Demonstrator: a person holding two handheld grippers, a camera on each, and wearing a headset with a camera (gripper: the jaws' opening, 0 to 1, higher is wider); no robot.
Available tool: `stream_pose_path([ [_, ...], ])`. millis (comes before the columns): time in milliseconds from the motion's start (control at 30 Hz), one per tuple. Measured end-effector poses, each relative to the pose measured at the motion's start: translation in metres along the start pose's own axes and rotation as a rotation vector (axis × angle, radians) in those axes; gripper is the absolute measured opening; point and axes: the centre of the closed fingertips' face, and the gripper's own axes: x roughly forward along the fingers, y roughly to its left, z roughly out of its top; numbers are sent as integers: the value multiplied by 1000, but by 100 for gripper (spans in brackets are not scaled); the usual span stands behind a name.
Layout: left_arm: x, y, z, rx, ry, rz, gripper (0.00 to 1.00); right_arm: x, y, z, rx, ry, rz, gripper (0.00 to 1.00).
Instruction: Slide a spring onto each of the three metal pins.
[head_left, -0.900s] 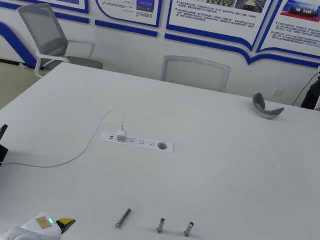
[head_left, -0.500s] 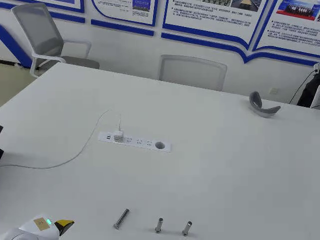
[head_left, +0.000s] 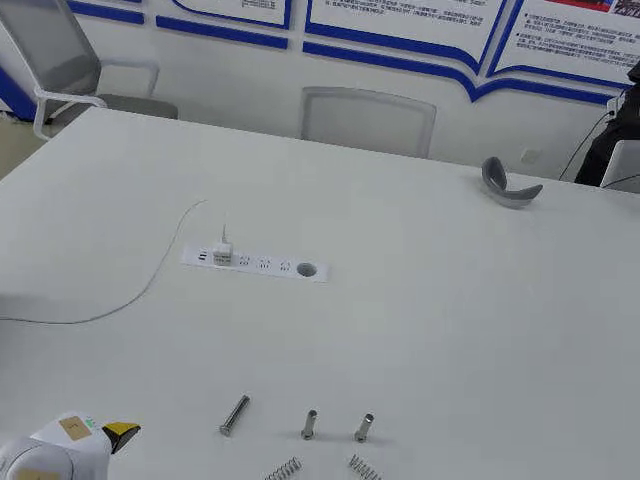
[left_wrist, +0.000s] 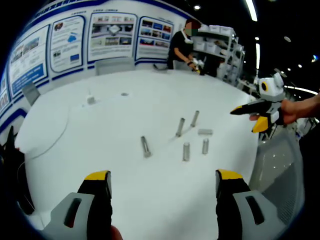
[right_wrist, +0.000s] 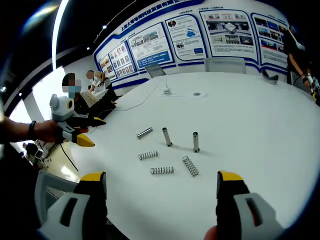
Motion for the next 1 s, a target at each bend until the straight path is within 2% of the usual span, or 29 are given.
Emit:
stream_pose_path([
  [267,8,5,4,6,5,-3,87,-3,-3,-7,5,12,-10,93],
  [533,21,11,8,15,16,-11,86,-3,-1,-6,7,11,-9,93],
  [1000,46,35,14,12,30,-9,84,-1,6,-7,6,22,-4,92],
])
